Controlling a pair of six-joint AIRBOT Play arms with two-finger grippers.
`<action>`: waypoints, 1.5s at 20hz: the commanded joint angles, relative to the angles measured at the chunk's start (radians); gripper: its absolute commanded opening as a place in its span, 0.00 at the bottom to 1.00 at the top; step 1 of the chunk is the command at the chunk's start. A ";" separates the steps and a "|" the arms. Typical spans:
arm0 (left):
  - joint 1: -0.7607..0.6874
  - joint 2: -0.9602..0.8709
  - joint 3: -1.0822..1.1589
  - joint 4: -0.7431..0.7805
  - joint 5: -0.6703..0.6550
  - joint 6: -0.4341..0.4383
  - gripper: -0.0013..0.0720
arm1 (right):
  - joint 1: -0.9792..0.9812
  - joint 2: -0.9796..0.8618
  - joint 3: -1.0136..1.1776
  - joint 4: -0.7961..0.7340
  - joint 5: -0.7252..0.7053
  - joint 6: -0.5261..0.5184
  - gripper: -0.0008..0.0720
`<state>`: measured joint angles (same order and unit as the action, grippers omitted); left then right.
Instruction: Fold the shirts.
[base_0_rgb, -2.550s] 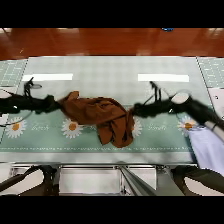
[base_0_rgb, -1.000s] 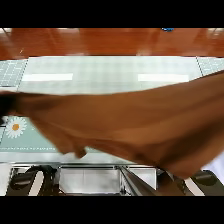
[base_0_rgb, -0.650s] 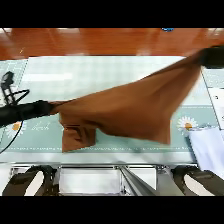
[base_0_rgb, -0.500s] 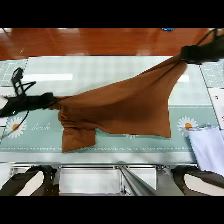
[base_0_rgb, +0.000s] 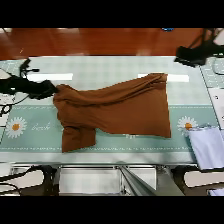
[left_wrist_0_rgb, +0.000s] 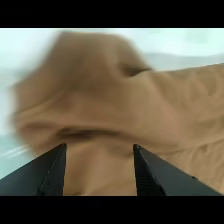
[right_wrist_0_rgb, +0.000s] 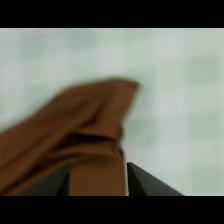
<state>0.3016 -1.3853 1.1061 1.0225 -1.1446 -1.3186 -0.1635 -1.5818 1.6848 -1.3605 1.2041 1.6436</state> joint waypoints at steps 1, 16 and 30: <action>0.217 0.099 -0.083 0.052 -0.117 0.002 0.71 | -0.176 0.117 -0.098 -0.002 0.236 0.004 0.57; 0.258 0.032 -0.549 -0.329 0.016 0.215 0.71 | -0.387 0.624 -1.035 0.323 -0.023 -0.307 0.57; 0.170 -0.023 -0.499 -0.350 0.016 0.226 0.04 | -0.387 0.624 -1.170 0.225 0.117 -0.261 0.57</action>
<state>0.4736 -1.4071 0.5995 0.6796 -1.1164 -1.0962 -0.5510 -0.9588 0.5785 -1.1252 1.2789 1.3720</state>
